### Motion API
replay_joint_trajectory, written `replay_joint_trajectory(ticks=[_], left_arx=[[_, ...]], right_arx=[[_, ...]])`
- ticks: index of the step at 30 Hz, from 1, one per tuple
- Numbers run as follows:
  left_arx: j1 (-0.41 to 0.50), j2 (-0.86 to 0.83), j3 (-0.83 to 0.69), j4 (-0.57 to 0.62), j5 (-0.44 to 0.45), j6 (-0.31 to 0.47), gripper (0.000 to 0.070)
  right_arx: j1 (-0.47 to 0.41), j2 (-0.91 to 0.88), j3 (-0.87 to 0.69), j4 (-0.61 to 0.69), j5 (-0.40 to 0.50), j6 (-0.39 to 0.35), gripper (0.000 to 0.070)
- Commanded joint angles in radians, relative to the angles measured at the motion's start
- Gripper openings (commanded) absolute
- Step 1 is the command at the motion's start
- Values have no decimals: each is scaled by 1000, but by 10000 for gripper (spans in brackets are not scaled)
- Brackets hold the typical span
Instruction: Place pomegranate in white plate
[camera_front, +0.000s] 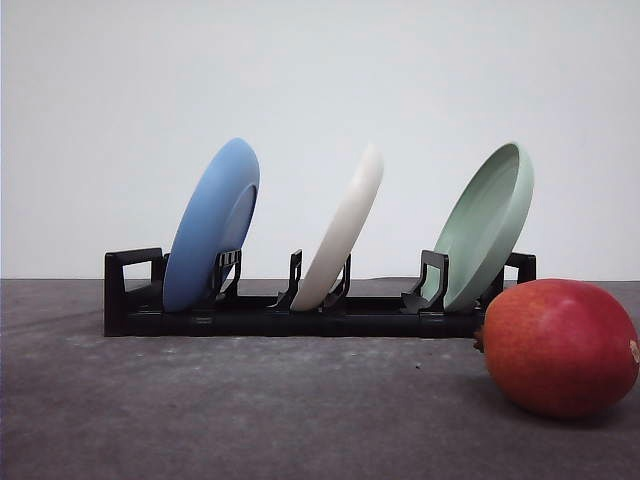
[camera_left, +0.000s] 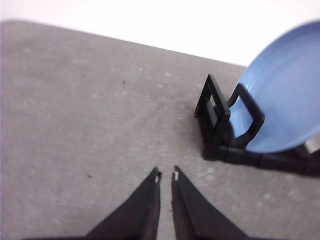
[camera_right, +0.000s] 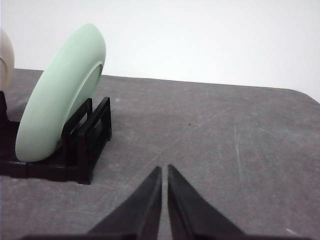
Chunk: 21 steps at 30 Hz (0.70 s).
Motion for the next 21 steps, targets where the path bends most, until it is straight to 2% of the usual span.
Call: replay_joint_trajectory(ticks=[1,4,6,9,11,14,21], left_arx=[[2,-1,-11,21,-3,-151,18],[2,-1,-11,99,-3,-161,11],[2,-1,-7,166,-3,-157,11],[3,-1,21,222,-5,-132,11],[3,-1,56,216,-5,-131,12],[3,7,134,150,-5,-131,12],[3,123,420,-176,-5,-50,12]], right_arx=[[-1,-2,-3,19,2,81,11],[-1,-2,4,36,2,198,9],[-1,-2,24,32,-1,248,9],[-1,-2,80,24,0,260,7],[-1,-1,133,-1,0,260,7],[-1,1,239,-97,3,259,6],[-1,96,514,-409,1,240,6]])
